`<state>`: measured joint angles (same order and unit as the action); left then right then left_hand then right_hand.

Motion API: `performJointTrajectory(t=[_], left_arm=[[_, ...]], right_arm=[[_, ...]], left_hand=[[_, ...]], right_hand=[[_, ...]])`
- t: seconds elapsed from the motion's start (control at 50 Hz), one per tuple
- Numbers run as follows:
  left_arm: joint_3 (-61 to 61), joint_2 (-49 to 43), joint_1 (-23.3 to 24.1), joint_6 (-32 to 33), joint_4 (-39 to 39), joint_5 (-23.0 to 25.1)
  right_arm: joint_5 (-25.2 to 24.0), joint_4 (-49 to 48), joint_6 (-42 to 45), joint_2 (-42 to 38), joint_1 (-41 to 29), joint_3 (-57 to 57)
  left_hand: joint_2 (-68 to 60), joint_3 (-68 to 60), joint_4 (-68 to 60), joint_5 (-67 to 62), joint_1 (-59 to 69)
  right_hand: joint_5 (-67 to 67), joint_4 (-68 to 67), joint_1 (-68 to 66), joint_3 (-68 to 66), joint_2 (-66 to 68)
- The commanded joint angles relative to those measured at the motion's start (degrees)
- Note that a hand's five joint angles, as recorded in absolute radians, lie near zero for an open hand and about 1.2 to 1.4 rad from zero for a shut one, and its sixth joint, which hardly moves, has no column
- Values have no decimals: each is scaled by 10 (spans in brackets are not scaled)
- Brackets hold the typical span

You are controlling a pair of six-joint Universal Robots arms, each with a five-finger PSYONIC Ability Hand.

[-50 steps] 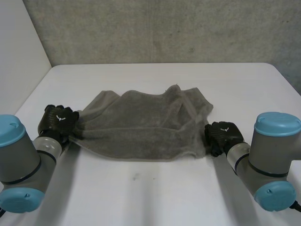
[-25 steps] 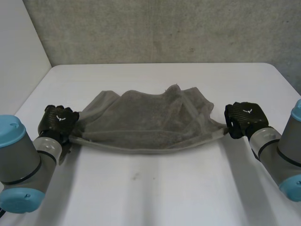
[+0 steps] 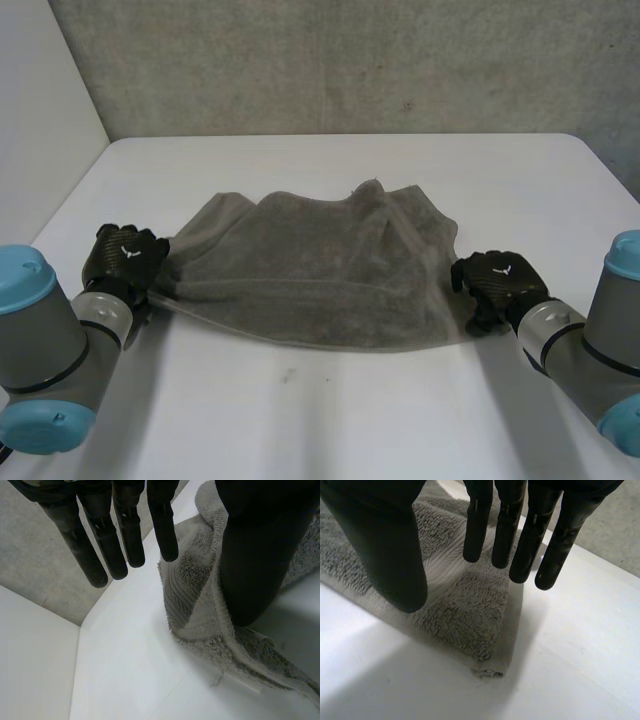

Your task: Fold the towel.

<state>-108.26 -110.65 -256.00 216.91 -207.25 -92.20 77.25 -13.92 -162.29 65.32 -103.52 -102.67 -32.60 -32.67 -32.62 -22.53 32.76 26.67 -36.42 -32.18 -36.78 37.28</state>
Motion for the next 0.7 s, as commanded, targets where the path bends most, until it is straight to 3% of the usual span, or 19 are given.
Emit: performJointTrajectory(t=[0.02,0.28,0.44,0.52,0.7], left_arm=[[-5,0,-1,0,0,1],[-6,0,-1,0,0,1],[-6,0,0,0,0,1],[-6,0,0,0,0,1],[-6,0,2,0,0,0]], right_arm=[[4,-1,24,-2,-1,-4],[-2,-8,28,-44,-5,12],[-1,-9,27,-60,-11,31],[-1,-17,24,-68,-12,46],[1,-36,19,-61,-12,58]], left_hand=[[-44,-43,-43,-44,42],[-44,-43,-43,-44,42],[-44,-43,-43,-44,42],[-44,-43,-43,-44,42],[-44,-43,-43,-44,42]], right_hand=[[10,-12,-55,-9,4],[62,-65,-107,-61,56],[215,-218,-260,-214,209],[426,-429,-471,-425,420],[433,-436,-478,-432,427]])
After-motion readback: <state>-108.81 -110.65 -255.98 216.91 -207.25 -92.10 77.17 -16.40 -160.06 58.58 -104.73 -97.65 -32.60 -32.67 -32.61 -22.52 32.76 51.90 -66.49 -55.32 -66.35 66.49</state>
